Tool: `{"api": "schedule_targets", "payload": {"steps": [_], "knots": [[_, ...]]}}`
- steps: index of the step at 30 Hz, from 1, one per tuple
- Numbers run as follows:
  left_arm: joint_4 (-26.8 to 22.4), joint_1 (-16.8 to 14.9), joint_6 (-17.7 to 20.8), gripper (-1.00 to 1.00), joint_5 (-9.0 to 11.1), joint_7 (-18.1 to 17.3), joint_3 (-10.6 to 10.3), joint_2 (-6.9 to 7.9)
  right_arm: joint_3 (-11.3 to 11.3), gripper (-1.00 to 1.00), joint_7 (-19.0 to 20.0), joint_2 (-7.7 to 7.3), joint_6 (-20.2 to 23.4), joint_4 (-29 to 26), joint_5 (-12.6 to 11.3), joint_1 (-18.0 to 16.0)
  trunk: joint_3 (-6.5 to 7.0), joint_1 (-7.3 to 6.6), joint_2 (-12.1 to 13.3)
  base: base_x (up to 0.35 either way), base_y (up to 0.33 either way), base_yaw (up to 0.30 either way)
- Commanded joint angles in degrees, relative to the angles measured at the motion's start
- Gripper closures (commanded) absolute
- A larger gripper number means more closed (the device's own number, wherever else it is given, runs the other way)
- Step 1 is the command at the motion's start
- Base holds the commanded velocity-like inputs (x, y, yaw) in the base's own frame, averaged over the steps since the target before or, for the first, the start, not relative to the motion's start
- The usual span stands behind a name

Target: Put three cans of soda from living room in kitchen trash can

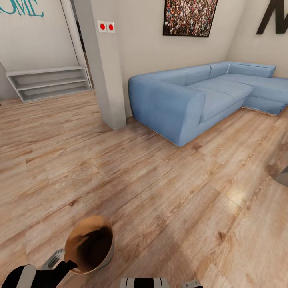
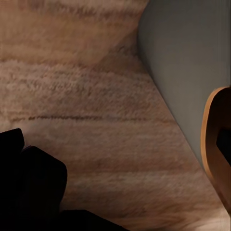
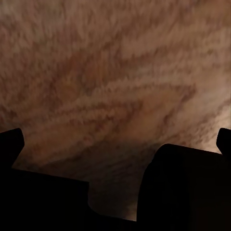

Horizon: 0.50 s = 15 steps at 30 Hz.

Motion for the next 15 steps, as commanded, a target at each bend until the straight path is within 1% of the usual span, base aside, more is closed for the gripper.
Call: {"api": "schedule_targets", "payload": {"steps": [1,15], "knots": [[0.0,0.0,-0.03,-1.0,-0.43,0.03,0.0,0.01,0.0,-1.0,0.0,0.01,0.0,0.0,0.0,0.0,0.0,0.0,0.0,0.0,0.0,0.0],[-0.37,-0.2,-0.44,-1.0,-0.37,-0.55,-0.04,-0.04,0.0,-1.0,0.0,0.02,0.0,-0.01,0.0,0.0,0.0,0.0,0.0,0.0,0.0,0.0]]}}
